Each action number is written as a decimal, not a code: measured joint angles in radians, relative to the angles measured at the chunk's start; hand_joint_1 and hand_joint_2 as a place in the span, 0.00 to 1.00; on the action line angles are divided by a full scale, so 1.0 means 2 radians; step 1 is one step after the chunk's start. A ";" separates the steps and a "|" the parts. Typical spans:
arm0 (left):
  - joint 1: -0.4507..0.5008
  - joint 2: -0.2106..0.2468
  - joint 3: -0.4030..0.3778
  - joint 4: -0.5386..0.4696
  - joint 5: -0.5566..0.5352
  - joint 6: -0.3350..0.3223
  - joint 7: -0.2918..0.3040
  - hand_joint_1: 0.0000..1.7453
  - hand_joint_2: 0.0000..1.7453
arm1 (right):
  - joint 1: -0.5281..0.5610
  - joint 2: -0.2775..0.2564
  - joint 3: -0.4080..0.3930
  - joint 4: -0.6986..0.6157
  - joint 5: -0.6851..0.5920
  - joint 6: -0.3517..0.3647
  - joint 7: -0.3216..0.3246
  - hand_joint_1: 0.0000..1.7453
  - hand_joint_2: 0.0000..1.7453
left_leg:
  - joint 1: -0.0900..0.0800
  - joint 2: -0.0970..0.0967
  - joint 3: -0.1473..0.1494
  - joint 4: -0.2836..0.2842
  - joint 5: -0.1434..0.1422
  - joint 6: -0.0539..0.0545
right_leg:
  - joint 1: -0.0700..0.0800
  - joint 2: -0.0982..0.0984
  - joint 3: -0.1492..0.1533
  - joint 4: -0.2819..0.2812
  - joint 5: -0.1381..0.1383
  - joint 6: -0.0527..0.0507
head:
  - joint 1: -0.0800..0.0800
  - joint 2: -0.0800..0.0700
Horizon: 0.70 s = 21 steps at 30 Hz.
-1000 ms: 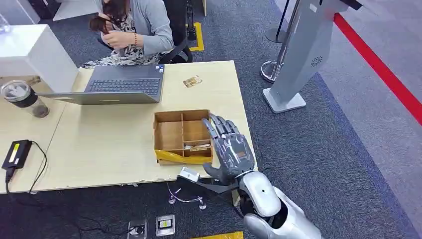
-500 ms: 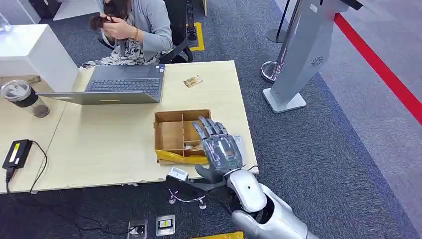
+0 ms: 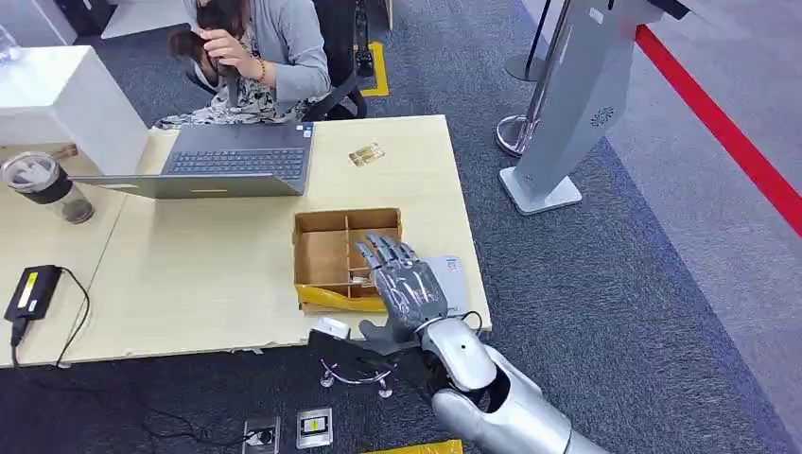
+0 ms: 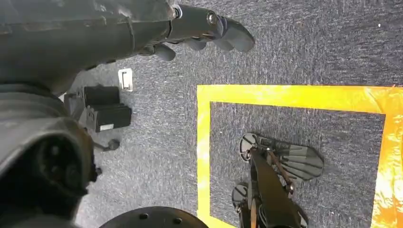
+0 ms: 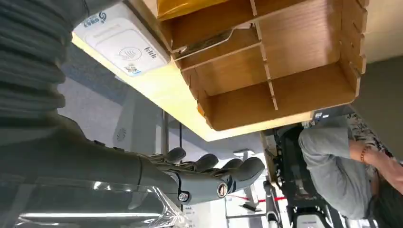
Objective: Pass the card to the sensor for recognition and then transmit it.
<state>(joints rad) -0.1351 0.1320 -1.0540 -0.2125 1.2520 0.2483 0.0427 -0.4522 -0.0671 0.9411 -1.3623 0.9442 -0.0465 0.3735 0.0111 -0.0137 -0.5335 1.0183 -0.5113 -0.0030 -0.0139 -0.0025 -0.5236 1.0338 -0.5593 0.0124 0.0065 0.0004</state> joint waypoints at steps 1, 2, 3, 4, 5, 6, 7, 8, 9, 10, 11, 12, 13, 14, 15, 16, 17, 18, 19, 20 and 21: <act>0.000 0.000 0.000 0.000 0.000 0.000 0.000 0.00 0.00 | -0.001 0.001 0.001 0.003 -0.002 -0.002 -0.001 0.00 1.00 | 0.000 0.000 0.000 0.000 0.000 0.000 | 0.000 0.000 0.000 0.000 0.000 0.000 | 0.000 0.000; 0.000 0.000 0.000 0.000 -0.001 0.000 0.000 0.00 0.00 | -0.001 0.002 0.002 0.007 -0.009 -0.003 -0.004 0.00 1.00 | 0.000 0.000 0.000 0.000 0.000 0.000 | 0.000 0.000 0.000 0.000 0.000 0.000 | 0.000 0.000; 0.000 0.000 0.000 0.000 -0.002 0.000 0.000 0.00 0.00 | -0.001 0.002 0.002 0.008 -0.014 -0.003 -0.007 0.00 1.00 | 0.000 0.000 0.000 0.000 0.000 0.000 | 0.000 0.000 0.000 0.000 0.000 0.000 | 0.000 0.000; 0.000 -0.001 0.000 0.000 -0.002 0.000 0.000 0.00 0.00 | 0.000 0.002 0.003 0.010 -0.019 -0.004 -0.010 0.00 1.00 | 0.000 0.000 0.000 0.000 0.000 0.000 | 0.000 0.000 0.000 0.000 0.000 0.000 | 0.000 0.000; 0.000 -0.001 0.000 0.000 -0.003 -0.002 0.000 0.00 0.00 | 0.000 0.002 0.003 0.012 -0.023 -0.007 -0.011 0.00 1.00 | 0.000 0.000 0.000 0.000 0.000 0.000 | 0.000 0.000 0.000 0.000 0.000 0.000 | 0.000 0.000; 0.000 -0.001 0.000 0.000 -0.004 -0.003 0.000 0.00 0.00 | 0.000 0.002 0.003 0.013 -0.024 -0.009 -0.012 0.00 1.00 | 0.000 0.000 0.000 0.000 0.000 0.000 | 0.000 0.000 0.000 0.000 0.000 0.000 | 0.000 0.000; 0.000 -0.001 0.000 0.000 -0.005 -0.004 0.000 0.00 0.00 | 0.000 0.002 0.003 0.014 -0.024 -0.012 -0.012 0.00 1.00 | 0.000 0.000 0.000 0.000 0.000 0.000 | 0.000 0.000 0.000 0.000 0.000 0.000 | 0.000 0.000; 0.000 -0.001 0.000 0.000 -0.006 -0.005 0.000 0.00 0.00 | 0.000 0.002 0.003 0.016 -0.024 -0.015 -0.012 0.00 1.00 | 0.000 0.000 0.000 0.000 0.000 0.000 | 0.000 0.000 0.000 0.000 0.000 0.000 | 0.000 0.000; 0.000 -0.001 0.000 0.000 -0.007 -0.006 0.001 0.00 0.00 | 0.000 0.002 0.003 0.017 -0.024 -0.018 -0.012 0.00 1.00 | 0.000 0.000 0.000 0.000 0.000 0.000 | 0.000 0.000 0.000 0.000 0.000 0.000 | 0.000 0.000; 0.000 -0.001 0.000 0.000 -0.009 -0.006 0.001 0.00 0.00 | 0.000 0.002 0.003 0.020 -0.023 -0.022 -0.012 0.00 1.00 | 0.000 0.000 0.000 0.000 0.000 0.000 | 0.000 0.000 0.000 0.000 0.000 0.000 | 0.000 0.000; 0.000 -0.001 0.000 0.000 -0.010 -0.007 0.001 0.00 0.00 | 0.000 0.002 0.003 0.022 -0.022 -0.026 -0.012 0.00 1.00 | 0.000 0.000 0.000 0.000 0.000 0.000 | 0.000 0.000 0.000 0.000 0.000 0.000 | 0.000 0.000; 0.000 -0.001 0.000 0.000 -0.010 -0.007 0.001 0.00 0.00 | 0.000 0.002 0.003 0.024 -0.021 -0.030 -0.012 0.00 1.00 | 0.000 0.000 0.000 0.000 0.000 0.000 | 0.000 0.000 0.000 0.000 0.000 0.000 | 0.000 0.000; 0.000 -0.001 0.000 0.000 -0.011 -0.007 0.001 0.00 0.00 | 0.000 0.002 0.003 0.026 -0.020 -0.033 -0.012 0.00 1.00 | 0.000 0.000 0.000 0.000 0.000 0.000 | 0.000 0.000 0.000 0.000 0.000 0.000 | 0.000 0.000; 0.000 -0.002 0.000 0.000 -0.013 -0.008 0.001 0.00 0.00 | 0.000 0.002 0.003 0.031 -0.020 -0.038 -0.014 0.00 1.00 | 0.000 0.000 0.000 0.000 0.000 0.000 | 0.000 0.000 0.000 0.000 0.000 0.000 | 0.000 0.000; 0.000 -0.002 0.000 0.000 -0.016 -0.010 0.001 0.00 0.00 | 0.000 0.002 0.003 0.034 -0.021 -0.040 -0.016 0.00 1.00 | 0.000 0.000 0.000 0.000 0.000 0.000 | 0.000 0.000 0.000 0.000 0.000 0.000 | 0.000 0.000; 0.000 -0.002 0.000 0.000 -0.020 -0.011 0.001 0.00 0.00 | 0.000 0.003 0.003 0.036 -0.022 -0.040 -0.019 0.00 1.00 | 0.000 0.000 0.000 0.000 0.000 0.000 | 0.000 0.000 0.000 0.000 0.000 0.000 | 0.000 0.000; 0.000 -0.002 0.000 0.000 -0.021 -0.014 0.001 0.00 0.00 | 0.000 0.005 0.003 0.040 -0.023 -0.041 -0.022 0.00 1.00 | 0.000 0.000 0.000 0.000 0.000 0.000 | 0.000 0.000 0.000 0.000 0.000 0.000 | 0.000 0.000; 0.000 -0.002 0.000 0.000 -0.021 -0.014 0.001 0.00 0.00 | 0.000 0.006 0.003 0.043 -0.023 -0.042 -0.025 0.00 1.00 | 0.000 0.000 0.000 0.000 0.000 0.000 | 0.000 0.000 0.000 0.000 0.000 0.000 | 0.000 0.000; 0.000 -0.002 0.000 0.000 -0.021 -0.014 0.001 0.00 0.00 | 0.000 0.007 0.003 0.045 -0.023 -0.043 -0.026 0.00 1.00 | 0.000 0.000 0.000 0.000 0.000 0.000 | 0.000 0.000 0.000 0.000 0.000 0.000 | 0.000 0.000; 0.000 -0.002 0.000 0.000 -0.021 -0.014 0.001 0.00 0.00 | 0.000 0.008 0.003 0.049 -0.022 -0.046 -0.026 0.00 1.00 | 0.000 0.000 0.000 0.000 0.000 0.000 | 0.000 0.000 0.000 0.000 0.000 0.000 | 0.000 0.000; 0.000 -0.002 0.000 0.000 -0.022 -0.014 0.001 0.00 0.00 | -0.001 0.009 0.003 0.052 -0.019 -0.049 -0.026 0.00 1.00 | 0.000 0.000 0.000 0.000 0.000 0.000 | 0.000 0.000 0.000 0.000 0.000 0.000 | 0.000 0.000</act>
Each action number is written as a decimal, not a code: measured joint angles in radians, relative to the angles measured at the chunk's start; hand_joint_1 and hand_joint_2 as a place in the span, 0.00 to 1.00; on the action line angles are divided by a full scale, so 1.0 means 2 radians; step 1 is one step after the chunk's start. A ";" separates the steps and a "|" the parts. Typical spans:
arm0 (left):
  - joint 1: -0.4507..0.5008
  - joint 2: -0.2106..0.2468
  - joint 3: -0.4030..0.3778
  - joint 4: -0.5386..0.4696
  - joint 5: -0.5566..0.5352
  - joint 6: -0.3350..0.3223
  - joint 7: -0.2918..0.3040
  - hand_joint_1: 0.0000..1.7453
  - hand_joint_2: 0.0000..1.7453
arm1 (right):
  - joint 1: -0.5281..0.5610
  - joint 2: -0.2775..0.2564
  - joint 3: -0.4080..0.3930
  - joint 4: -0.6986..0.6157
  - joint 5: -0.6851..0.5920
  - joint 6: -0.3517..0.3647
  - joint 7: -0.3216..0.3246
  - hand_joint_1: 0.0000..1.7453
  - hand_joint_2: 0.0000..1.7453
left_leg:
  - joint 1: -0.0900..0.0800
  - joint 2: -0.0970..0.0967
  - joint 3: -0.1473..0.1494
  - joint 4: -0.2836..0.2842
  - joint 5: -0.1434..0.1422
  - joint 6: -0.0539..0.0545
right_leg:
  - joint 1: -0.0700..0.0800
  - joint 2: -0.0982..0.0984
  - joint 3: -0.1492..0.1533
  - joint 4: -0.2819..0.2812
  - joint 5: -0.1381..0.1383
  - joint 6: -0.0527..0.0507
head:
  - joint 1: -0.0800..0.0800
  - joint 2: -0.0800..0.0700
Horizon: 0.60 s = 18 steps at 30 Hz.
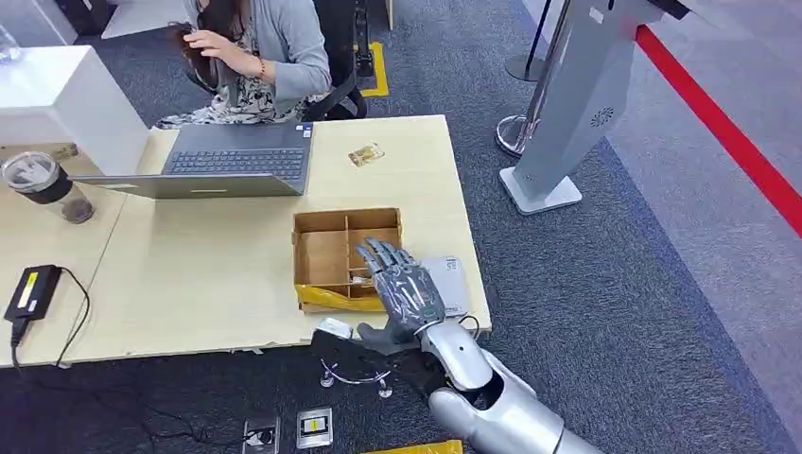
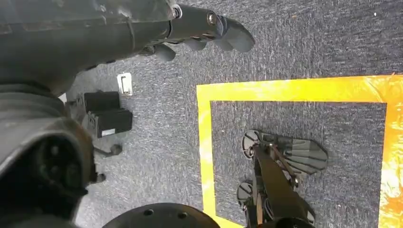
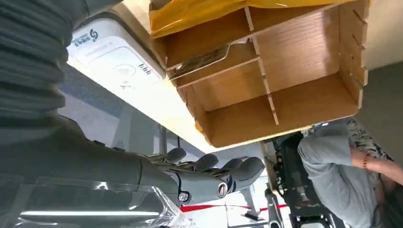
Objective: Pass the card to the sensor for recognition and then transmit it.
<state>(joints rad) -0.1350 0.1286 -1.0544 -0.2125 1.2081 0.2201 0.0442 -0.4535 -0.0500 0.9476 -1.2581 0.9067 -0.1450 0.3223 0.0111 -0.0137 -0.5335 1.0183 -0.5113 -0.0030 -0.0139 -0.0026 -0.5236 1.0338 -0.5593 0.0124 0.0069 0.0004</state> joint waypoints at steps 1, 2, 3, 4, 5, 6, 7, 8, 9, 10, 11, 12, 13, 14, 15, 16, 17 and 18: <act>0.000 0.000 0.000 0.000 -0.001 0.000 0.000 0.00 0.00 | 0.000 0.001 0.000 0.001 0.001 -0.001 0.000 0.00 1.00 | 0.000 0.000 0.000 0.000 0.000 0.000 | 0.000 0.000 0.000 0.000 0.000 0.000 | 0.000 0.000; 0.000 0.000 0.000 0.000 -0.001 0.000 0.000 0.00 0.00 | -0.001 0.001 0.000 0.004 0.002 -0.001 0.001 0.00 1.00 | 0.000 0.000 0.000 0.000 0.000 0.000 | 0.000 0.000 0.000 0.000 0.000 0.000 | 0.000 0.000; 0.000 0.000 0.000 0.000 -0.002 -0.001 0.000 0.00 0.00 | -0.001 0.003 0.000 0.008 0.002 -0.001 0.001 0.00 1.00 | 0.000 0.000 0.000 0.000 0.000 0.000 | 0.000 0.000 0.000 0.000 0.000 0.000 | 0.000 0.000; 0.000 0.000 0.000 0.000 -0.003 -0.001 0.000 0.00 0.00 | -0.001 0.003 0.000 0.011 0.003 -0.001 0.001 0.00 1.00 | 0.000 0.000 0.000 0.000 0.000 0.000 | 0.000 0.000 0.000 0.000 0.000 0.000 | 0.000 0.000; 0.000 0.000 0.000 0.000 -0.003 -0.001 0.000 0.00 0.00 | -0.002 0.005 0.000 0.015 0.003 -0.001 0.001 0.00 1.00 | 0.000 0.000 0.000 0.000 0.000 0.000 | 0.000 0.000 0.000 0.000 0.000 0.000 | 0.000 0.000; 0.000 0.000 0.000 0.000 -0.003 -0.002 0.000 0.00 0.00 | -0.002 0.006 0.000 0.017 0.004 -0.001 0.001 0.00 1.00 | 0.000 0.000 0.000 0.000 0.000 0.000 | 0.000 0.000 0.000 0.000 0.000 0.000 | 0.000 0.000; 0.000 0.000 0.000 0.000 -0.003 -0.002 0.000 0.00 0.00 | -0.002 0.006 0.000 0.018 0.005 -0.001 0.001 0.00 1.00 | 0.000 0.000 0.000 0.000 0.000 0.000 | 0.000 0.000 0.000 0.000 0.000 0.000 | 0.000 0.000; 0.000 0.000 0.000 0.000 -0.003 -0.002 0.000 0.00 0.00 | -0.003 0.007 0.000 0.020 0.006 -0.001 0.001 0.00 1.00 | 0.000 0.000 0.000 0.000 0.000 0.000 | 0.000 0.000 0.000 0.000 0.000 0.000 | 0.000 0.000; 0.000 0.000 0.000 0.000 -0.004 -0.002 0.000 0.00 0.00 | -0.004 0.009 0.000 0.023 0.008 -0.001 0.001 0.00 1.00 | 0.000 0.000 0.000 0.000 0.000 0.000 | 0.000 0.000 0.000 0.000 0.000 0.000 | 0.000 0.000; 0.000 0.000 0.000 0.000 -0.004 -0.002 0.000 0.00 0.00 | -0.005 0.010 0.000 0.027 0.010 -0.001 0.000 0.00 1.00 | 0.000 0.000 0.000 0.000 0.000 0.000 | 0.000 0.000 0.000 0.000 0.000 0.000 | 0.000 0.000; 0.000 0.000 0.000 0.000 -0.004 -0.002 0.000 0.00 0.00 | -0.005 0.010 0.000 0.028 0.011 -0.001 0.000 0.00 1.00 | 0.000 0.000 0.000 0.000 0.000 0.000 | 0.000 0.000 0.000 0.000 0.000 0.000 | 0.000 0.000; 0.000 0.000 0.000 0.000 -0.004 -0.002 0.000 0.00 0.00 | -0.005 0.010 0.000 0.028 0.011 -0.001 0.000 0.00 1.00 | 0.000 0.000 0.000 0.000 0.000 0.000 | 0.000 0.000 0.000 0.000 0.000 0.000 | 0.000 0.000; 0.000 0.000 0.000 0.000 -0.004 -0.002 0.000 0.00 0.00 | -0.005 0.010 0.000 0.028 0.011 -0.001 0.000 0.00 1.00 | 0.000 0.000 0.000 0.000 0.000 0.000 | 0.000 0.000 0.000 0.000 0.000 0.000 | 0.000 0.000; 0.000 0.000 0.000 0.000 -0.004 -0.002 0.000 0.00 0.00 | -0.005 0.010 0.000 0.028 0.011 -0.001 0.000 0.00 1.00 | 0.000 0.000 0.000 0.000 0.000 0.000 | 0.000 0.000 0.000 0.000 0.000 0.000 | 0.000 0.000; 0.000 0.000 0.000 0.000 -0.004 -0.002 0.000 0.00 0.00 | -0.005 0.010 0.000 0.028 0.011 -0.001 0.000 0.00 1.00 | 0.000 0.000 0.000 0.000 0.000 0.000 | 0.000 0.000 0.000 0.000 0.000 0.000 | 0.000 0.000; 0.000 0.000 0.000 0.000 -0.004 -0.002 0.000 0.00 0.00 | -0.005 0.010 0.000 0.028 0.011 -0.001 0.000 0.00 1.00 | 0.000 0.000 0.000 0.000 0.000 0.000 | 0.000 0.000 0.000 0.000 0.000 0.000 | 0.000 0.000; 0.000 0.000 0.000 0.000 -0.004 -0.002 0.000 0.00 0.00 | -0.005 0.011 0.000 0.028 0.011 -0.001 0.000 0.00 1.00 | 0.000 0.000 0.000 0.000 0.000 0.000 | 0.000 0.000 0.000 0.000 0.000 0.000 | 0.000 0.000; 0.000 0.000 0.000 0.000 -0.006 -0.005 0.000 0.00 0.00 | -0.007 0.014 0.000 0.035 0.017 -0.001 -0.004 0.00 1.00 | 0.000 0.000 0.000 0.000 0.000 0.000 | 0.000 0.000 0.000 0.000 0.000 0.000 | 0.000 0.000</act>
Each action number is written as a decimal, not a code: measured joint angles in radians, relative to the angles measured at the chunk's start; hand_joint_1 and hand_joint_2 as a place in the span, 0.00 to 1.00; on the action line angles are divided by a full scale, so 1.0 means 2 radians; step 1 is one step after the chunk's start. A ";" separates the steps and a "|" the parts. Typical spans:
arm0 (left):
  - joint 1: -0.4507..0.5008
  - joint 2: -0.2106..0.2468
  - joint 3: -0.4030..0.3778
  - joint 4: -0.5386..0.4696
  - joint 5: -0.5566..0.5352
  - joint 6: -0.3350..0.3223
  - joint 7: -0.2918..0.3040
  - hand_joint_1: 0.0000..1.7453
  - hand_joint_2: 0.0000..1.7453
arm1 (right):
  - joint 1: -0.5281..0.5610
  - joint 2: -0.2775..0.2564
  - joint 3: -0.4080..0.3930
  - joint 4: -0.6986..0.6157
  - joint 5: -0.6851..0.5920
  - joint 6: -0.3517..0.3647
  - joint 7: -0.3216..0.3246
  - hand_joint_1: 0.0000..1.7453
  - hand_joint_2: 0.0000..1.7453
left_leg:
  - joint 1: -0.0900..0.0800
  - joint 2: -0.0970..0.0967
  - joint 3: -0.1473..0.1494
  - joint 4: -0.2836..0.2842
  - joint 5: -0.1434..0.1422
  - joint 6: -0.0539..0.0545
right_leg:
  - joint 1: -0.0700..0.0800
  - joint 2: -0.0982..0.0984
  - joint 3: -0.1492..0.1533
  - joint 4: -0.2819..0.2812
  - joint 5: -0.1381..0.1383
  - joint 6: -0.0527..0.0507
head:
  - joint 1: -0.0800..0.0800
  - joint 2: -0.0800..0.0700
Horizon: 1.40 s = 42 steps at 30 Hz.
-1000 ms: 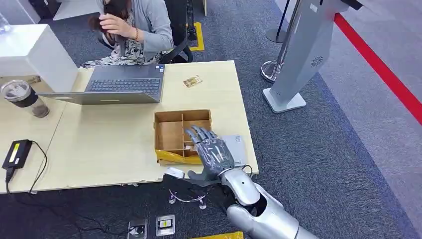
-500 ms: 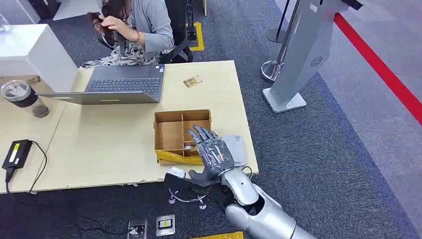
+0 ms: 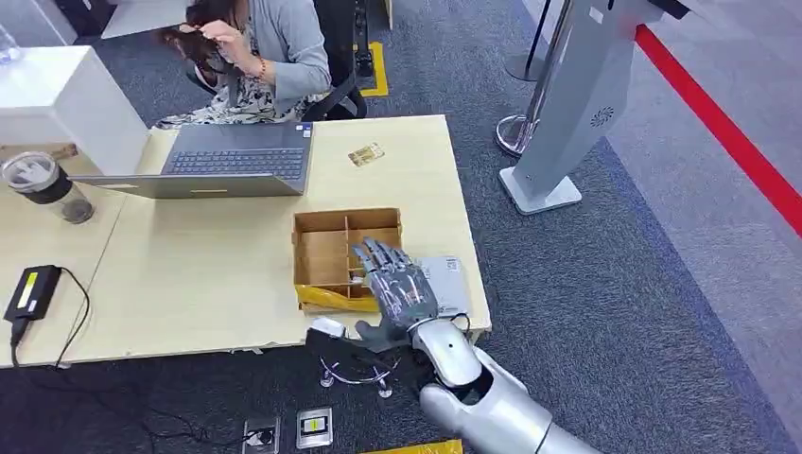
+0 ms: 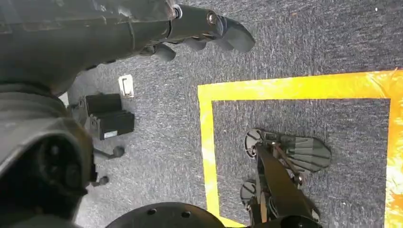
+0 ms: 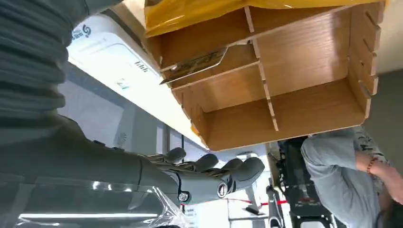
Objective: Pass the card to the sensor for recognition and then transmit it.
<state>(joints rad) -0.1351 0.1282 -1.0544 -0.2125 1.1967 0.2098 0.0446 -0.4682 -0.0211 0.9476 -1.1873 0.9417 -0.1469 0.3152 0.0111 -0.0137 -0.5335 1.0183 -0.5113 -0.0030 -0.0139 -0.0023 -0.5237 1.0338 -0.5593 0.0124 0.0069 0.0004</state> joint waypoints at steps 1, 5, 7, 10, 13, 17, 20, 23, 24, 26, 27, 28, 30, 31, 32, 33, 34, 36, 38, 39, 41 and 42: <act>0.000 0.000 0.000 0.000 -0.001 -0.001 0.000 0.00 0.00 | -0.001 0.002 0.000 0.001 0.001 0.000 -0.001 0.00 1.00 | 0.000 0.000 0.000 0.000 0.000 0.000 | 0.000 0.000 0.000 0.000 0.000 0.000 | 0.000 0.000; 0.000 0.000 0.000 0.000 -0.008 -0.002 0.005 0.00 0.00 | -0.011 0.018 0.000 0.031 0.020 -0.009 0.000 0.00 1.00 | 0.000 0.000 0.000 0.000 0.000 0.000 | 0.000 0.000 0.000 0.000 0.000 0.000 | 0.000 0.000; 0.000 -0.001 0.000 0.000 -0.008 -0.003 0.005 0.00 0.00 | -0.013 0.020 0.000 0.039 0.022 -0.009 0.000 0.00 1.00 | 0.000 0.000 0.000 0.000 0.000 0.000 | 0.000 0.000 0.000 0.000 0.000 0.000 | 0.000 0.000; 0.000 -0.001 0.000 0.000 -0.005 -0.002 0.005 0.00 0.00 | -0.014 0.021 0.000 0.043 0.024 -0.008 0.000 0.00 1.00 | 0.000 0.000 0.000 0.000 0.000 0.000 | 0.000 0.000 0.000 0.000 0.000 0.000 | 0.000 0.000; 0.000 -0.001 0.000 0.000 -0.002 -0.001 0.005 0.00 0.00 | -0.018 0.023 -0.001 0.049 0.025 -0.008 0.000 0.00 1.00 | 0.000 0.000 0.000 0.000 0.000 0.000 | 0.000 0.000 0.000 0.000 0.000 0.000 | 0.000 0.000; 0.000 -0.002 0.000 0.000 -0.001 -0.001 0.005 0.00 0.00 | -0.020 0.025 -0.001 0.053 0.027 -0.008 0.000 0.00 1.00 | 0.000 0.000 0.000 0.000 0.000 0.000 | 0.000 0.000 0.000 0.000 0.000 0.000 | 0.000 0.000; 0.000 -0.002 0.000 0.000 0.004 -0.001 0.005 0.00 0.00 | -0.024 0.029 -0.001 0.061 0.028 -0.010 -0.002 0.00 1.00 | 0.000 0.000 0.000 0.000 0.000 0.000 | 0.000 0.000 0.000 0.000 0.000 0.000 | 0.000 0.000; 0.000 -0.002 0.000 0.000 0.008 -0.001 0.005 0.00 0.00 | -0.032 0.035 -0.001 0.075 0.032 -0.017 -0.003 0.00 1.00 | 0.000 0.000 0.000 0.000 0.000 0.000 | 0.000 0.000 0.000 0.000 0.000 0.000 | 0.000 0.000; 0.000 -0.002 0.000 0.000 0.009 -0.001 0.005 0.00 0.00 | -0.034 0.035 -0.001 0.078 0.033 -0.017 -0.003 0.00 1.00 | 0.000 0.000 0.000 0.000 0.000 0.000 | 0.000 0.000 0.000 0.000 0.000 0.000 | 0.000 0.000; 0.000 -0.002 0.000 0.000 0.009 -0.001 0.005 0.00 0.00 | -0.039 0.035 -0.001 0.085 0.033 -0.015 -0.002 0.00 1.00 | 0.000 0.000 0.000 0.000 0.000 0.000 | 0.000 0.000 0.000 0.000 0.000 0.000 | 0.000 0.000; 0.000 -0.002 0.000 0.000 0.009 -0.001 0.005 0.00 0.00 | -0.040 0.035 -0.001 0.088 0.033 -0.015 -0.002 0.00 1.00 | 0.000 0.000 0.000 0.000 0.000 0.000 | 0.000 0.000 0.000 0.000 0.000 0.000 | 0.000 0.000; 0.000 -0.002 0.000 0.000 0.009 -0.001 0.005 0.00 0.00 | -0.042 0.036 -0.001 0.091 0.033 -0.014 -0.002 0.00 1.00 | 0.000 0.000 0.000 0.000 0.000 0.000 | 0.000 0.000 0.000 0.000 0.000 0.000 | 0.000 0.000; 0.000 -0.002 0.000 0.000 0.009 0.000 0.005 0.00 0.00 | -0.043 0.036 -0.001 0.094 0.032 -0.014 -0.002 0.00 1.00 | 0.000 0.000 0.000 0.000 0.000 0.000 | 0.000 0.000 0.000 0.000 0.000 0.000 | 0.000 0.000; 0.000 -0.002 0.000 0.000 0.010 0.000 0.005 0.00 0.00 | -0.043 0.036 -0.002 0.096 0.032 -0.014 -0.001 0.00 1.00 | 0.000 0.000 0.000 0.000 0.000 0.000 | 0.000 0.000 0.000 0.000 0.000 0.000 | 0.000 0.000; 0.000 -0.002 0.000 0.000 0.013 0.000 0.005 0.00 0.00 | -0.043 0.036 -0.002 0.098 0.032 -0.014 -0.001 0.00 1.00 | 0.000 0.000 0.000 0.000 0.000 0.000 | 0.000 0.000 0.000 0.000 0.000 0.000 | 0.000 0.000; 0.000 -0.002 0.000 0.000 0.014 0.000 0.005 0.00 0.00 | -0.043 0.036 -0.002 0.099 0.032 -0.014 -0.001 0.00 1.00 | 0.000 0.000 0.000 0.000 0.000 0.000 | 0.000 0.000 0.000 0.000 0.000 0.000 | 0.000 0.000; 0.000 -0.002 0.000 0.000 0.015 0.000 0.005 0.00 0.00 | -0.043 0.036 -0.002 0.101 0.032 -0.014 -0.001 0.00 1.00 | 0.000 0.000 0.000 0.000 0.000 0.000 | 0.000 0.000 0.000 0.000 0.000 0.000 | 0.000 0.000; 0.000 -0.002 0.000 0.000 0.016 0.000 0.005 0.00 0.00 | -0.043 0.036 -0.002 0.104 0.031 -0.014 -0.001 0.00 1.00 | 0.000 0.000 0.000 0.000 0.000 0.000 | 0.000 0.000 0.000 0.000 0.000 0.000 | 0.000 0.000; 0.000 -0.002 0.000 0.000 0.017 0.000 0.005 0.00 0.00 | -0.043 0.036 -0.002 0.106 0.031 -0.014 0.000 0.00 1.00 | 0.000 0.000 0.000 0.000 0.000 0.000 | 0.000 0.000 0.000 0.000 0.000 0.000 | 0.000 0.000; 0.000 -0.002 0.000 0.000 0.017 0.001 0.005 0.00 0.00 | -0.043 0.036 -0.002 0.107 0.031 -0.014 0.000 0.00 1.00 | 0.000 0.000 0.000 0.000 0.000 0.000 | 0.000 0.000 0.000 0.000 0.000 0.000 | 0.000 0.000; 0.000 -0.002 0.000 0.000 0.017 0.002 0.005 0.00 0.00 | -0.044 0.036 -0.002 0.109 0.030 -0.013 0.001 0.00 1.00 | 0.000 0.000 0.000 0.000 0.000 0.000 | 0.000 0.000 0.000 0.000 0.000 0.000 | 0.000 0.000; 0.000 -0.002 0.000 0.000 0.017 0.002 0.005 0.00 0.00 | -0.044 0.036 -0.002 0.110 0.030 -0.013 0.001 0.00 1.00 | 0.000 0.000 0.000 0.000 0.000 0.000 | 0.000 0.000 0.000 0.000 0.000 0.000 | 0.000 0.000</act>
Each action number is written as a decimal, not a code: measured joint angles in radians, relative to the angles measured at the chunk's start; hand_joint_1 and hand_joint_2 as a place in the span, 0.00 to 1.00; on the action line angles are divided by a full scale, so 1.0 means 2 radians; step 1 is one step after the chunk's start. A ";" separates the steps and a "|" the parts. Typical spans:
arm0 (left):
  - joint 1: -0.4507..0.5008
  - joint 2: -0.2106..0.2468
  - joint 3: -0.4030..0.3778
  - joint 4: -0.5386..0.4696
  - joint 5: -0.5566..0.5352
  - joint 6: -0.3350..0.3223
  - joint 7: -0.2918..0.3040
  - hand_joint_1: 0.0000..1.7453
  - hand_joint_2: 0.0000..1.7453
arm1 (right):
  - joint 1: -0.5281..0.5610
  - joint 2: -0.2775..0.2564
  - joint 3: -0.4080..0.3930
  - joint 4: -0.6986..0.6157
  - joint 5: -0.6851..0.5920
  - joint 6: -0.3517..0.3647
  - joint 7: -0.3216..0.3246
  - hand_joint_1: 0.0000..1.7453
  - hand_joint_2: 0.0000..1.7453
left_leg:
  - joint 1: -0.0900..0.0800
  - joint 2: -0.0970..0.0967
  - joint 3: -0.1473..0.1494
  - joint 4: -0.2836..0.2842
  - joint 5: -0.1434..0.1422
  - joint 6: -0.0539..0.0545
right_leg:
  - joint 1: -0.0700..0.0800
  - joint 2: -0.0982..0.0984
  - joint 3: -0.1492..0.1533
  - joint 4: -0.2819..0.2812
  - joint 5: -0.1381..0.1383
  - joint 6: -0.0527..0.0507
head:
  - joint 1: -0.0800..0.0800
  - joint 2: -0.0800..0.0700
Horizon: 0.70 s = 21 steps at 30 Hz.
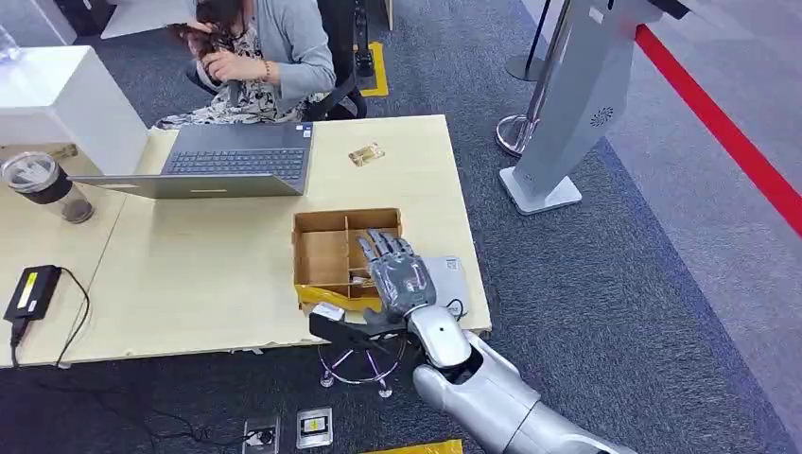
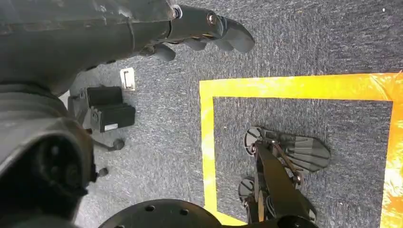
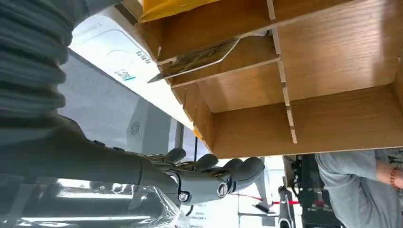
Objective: Pass the card to the sensor for recognition and then transmit it.
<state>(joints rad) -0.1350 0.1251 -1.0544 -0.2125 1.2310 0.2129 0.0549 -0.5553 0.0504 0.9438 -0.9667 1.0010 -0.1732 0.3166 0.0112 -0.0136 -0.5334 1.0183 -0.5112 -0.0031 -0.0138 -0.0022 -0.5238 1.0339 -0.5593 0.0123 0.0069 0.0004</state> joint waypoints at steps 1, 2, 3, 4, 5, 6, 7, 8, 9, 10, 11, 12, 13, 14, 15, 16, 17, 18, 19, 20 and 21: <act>0.000 0.000 0.000 0.000 0.000 0.000 0.000 0.00 0.00 | 0.000 0.000 0.000 0.001 0.000 0.000 0.000 0.00 1.00 | 0.000 0.000 0.000 0.000 0.000 0.000 | 0.000 0.000 0.000 0.000 0.000 0.000 | 0.000 0.000; 0.000 0.000 0.000 0.000 0.000 0.000 0.000 0.00 0.00 | 0.000 0.000 0.000 0.002 0.000 0.000 0.000 0.00 1.00 | 0.000 0.000 0.000 0.000 0.000 0.000 | 0.000 0.000 0.000 0.000 0.000 0.000 | 0.000 0.000; 0.000 0.000 0.000 0.000 0.000 0.000 0.000 0.00 0.00 | 0.000 0.000 0.000 0.003 0.000 0.000 0.000 0.00 1.00 | 0.000 0.000 0.000 0.000 0.000 0.000 | 0.000 0.000 0.000 0.000 0.000 0.000 | 0.000 0.000; 0.000 0.000 0.000 0.000 0.000 0.000 0.000 0.00 0.00 | 0.000 0.000 0.000 0.004 0.000 0.000 0.000 0.00 1.00 | 0.000 0.000 0.000 0.000 0.000 0.000 | 0.000 0.000 0.000 0.000 0.000 0.000 | 0.000 0.000; 0.000 0.000 0.000 0.000 0.000 0.001 0.000 0.00 0.00 | 0.000 0.000 0.000 0.004 0.000 0.000 0.000 0.00 1.00 | 0.000 0.000 0.000 0.000 0.000 0.000 | 0.000 0.000 0.000 0.000 0.000 0.000 | 0.000 0.000; 0.000 0.000 0.000 0.000 0.000 0.002 0.000 0.00 0.00 | 0.000 0.000 0.000 0.004 0.000 0.000 0.001 0.00 1.00 | 0.000 0.000 0.000 0.000 0.000 0.000 | 0.000 0.000 0.000 0.000 0.000 0.000 | 0.000 0.000; 0.000 0.000 0.000 0.000 0.000 0.002 0.000 0.00 0.00 | 0.000 0.000 0.000 0.004 0.000 -0.001 0.001 0.00 1.00 | 0.000 0.000 0.000 0.000 0.000 0.000 | 0.000 0.000 0.000 0.000 0.000 0.000 | 0.000 0.000; 0.000 0.000 0.000 0.000 0.000 0.003 0.000 0.00 0.00 | 0.000 0.000 0.000 0.005 0.000 -0.001 0.003 0.00 1.00 | 0.000 0.000 0.000 0.000 0.000 0.000 | 0.000 0.000 0.000 0.000 0.000 0.000 | 0.000 0.000; 0.000 0.000 0.000 0.000 0.000 0.003 0.000 0.00 0.00 | 0.000 0.000 -0.001 0.006 0.001 -0.001 0.003 0.00 1.00 | 0.000 0.000 0.000 0.000 0.000 0.000 | 0.000 0.000 0.000 0.000 0.000 0.000 | 0.000 0.000; 0.000 0.000 0.000 0.000 0.000 0.003 0.000 0.00 0.00 | 0.000 0.000 -0.001 0.006 0.001 -0.001 0.003 0.00 1.00 | 0.000 0.000 0.000 0.000 0.000 0.000 | 0.000 0.000 0.000 0.000 0.000 0.000 | 0.000 0.000; 0.000 0.000 0.000 0.000 0.000 0.004 0.000 0.00 0.00 | 0.000 0.000 -0.001 0.006 0.001 -0.001 0.003 0.00 1.00 | 0.000 0.000 0.000 0.000 0.000 0.000 | 0.000 0.000 0.000 0.000 0.000 0.000 | 0.000 0.000; 0.000 0.000 0.000 0.000 0.000 0.004 0.000 0.00 0.00 | 0.000 0.000 -0.001 0.006 0.002 -0.001 0.003 0.00 1.00 | 0.000 0.000 0.000 0.000 0.000 0.000 | 0.000 0.000 0.000 0.000 0.000 0.000 | 0.000 0.000; 0.000 0.000 0.000 0.000 0.000 0.004 0.000 0.00 0.00 | 0.000 0.000 -0.002 0.006 0.002 0.000 0.004 0.00 1.00 | 0.000 0.000 0.000 0.000 0.000 0.000 | 0.000 0.000 0.000 0.000 0.000 0.000 | 0.000 0.000; 0.000 0.000 0.000 0.000 0.000 0.004 0.000 0.00 0.00 | 0.000 0.000 -0.002 0.006 0.003 0.000 0.004 0.00 1.00 | 0.000 0.000 0.000 0.000 0.000 0.000 | 0.000 0.000 0.000 0.000 0.000 0.000 | 0.000 0.000; 0.000 0.000 0.000 0.000 0.000 0.004 0.000 0.00 0.00 | 0.000 0.000 -0.002 0.007 0.004 0.001 0.006 0.00 1.00 | 0.000 0.000 0.000 0.000 0.000 0.000 | 0.000 0.000 0.000 0.000 0.000 0.000 | 0.000 0.000; 0.000 0.000 0.000 0.000 -0.001 0.004 -0.001 0.00 0.00 | 0.000 0.000 -0.003 0.008 0.006 0.001 0.007 0.00 1.00 | 0.000 0.000 0.000 0.000 0.000 0.000 | 0.000 0.000 0.000 0.000 0.000 0.000 | 0.000 0.000; 0.000 0.000 0.000 0.000 -0.001 0.004 -0.001 0.00 0.00 | 0.000 0.000 -0.003 0.009 0.007 0.002 0.007 0.00 1.00 | 0.000 0.000 0.000 0.000 0.000 0.000 | 0.000 0.000 0.000 0.000 0.000 0.000 | 0.000 0.000; 0.000 0.000 0.000 0.000 -0.001 0.004 -0.001 0.00 0.00 | 0.000 0.000 -0.003 0.009 0.007 0.002 0.008 0.00 1.00 | 0.000 0.000 0.000 0.000 0.000 0.000 | 0.000 0.000 0.000 0.000 0.000 0.000 | 0.000 0.000; 0.000 0.000 0.000 0.000 -0.002 0.004 -0.002 0.00 0.00 | 0.000 0.000 -0.004 0.009 0.007 0.003 0.008 0.00 1.00 | 0.000 0.000 0.000 0.000 0.000 0.000 | 0.000 0.000 0.000 0.000 0.000 0.000 | 0.000 0.000; 0.000 0.000 0.000 0.000 -0.002 0.004 -0.002 0.00 0.00 | 0.000 0.000 -0.004 0.010 0.009 0.005 0.010 0.00 1.00 | 0.000 0.000 0.000 0.000 0.000 0.000 | 0.000 0.000 0.000 0.000 0.000 0.000 | 0.000 0.000; 0.000 0.000 0.000 0.000 -0.002 0.003 -0.002 0.00 0.00 | 0.000 0.000 -0.005 0.011 0.010 0.007 0.012 0.00 1.00 | 0.000 0.000 0.000 0.000 0.000 0.000 | 0.000 0.000 0.000 0.000 0.000 0.000 | 0.000 0.000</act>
<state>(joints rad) -0.1350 0.1255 -1.0544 -0.2125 1.2280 0.2197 0.0500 -0.5553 0.0500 0.9346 -0.9457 1.0208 -0.1598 0.3403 0.0111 -0.0136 -0.5334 1.0183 -0.5112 -0.0031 -0.0138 -0.0021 -0.5238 1.0339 -0.5593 0.0123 0.0069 0.0004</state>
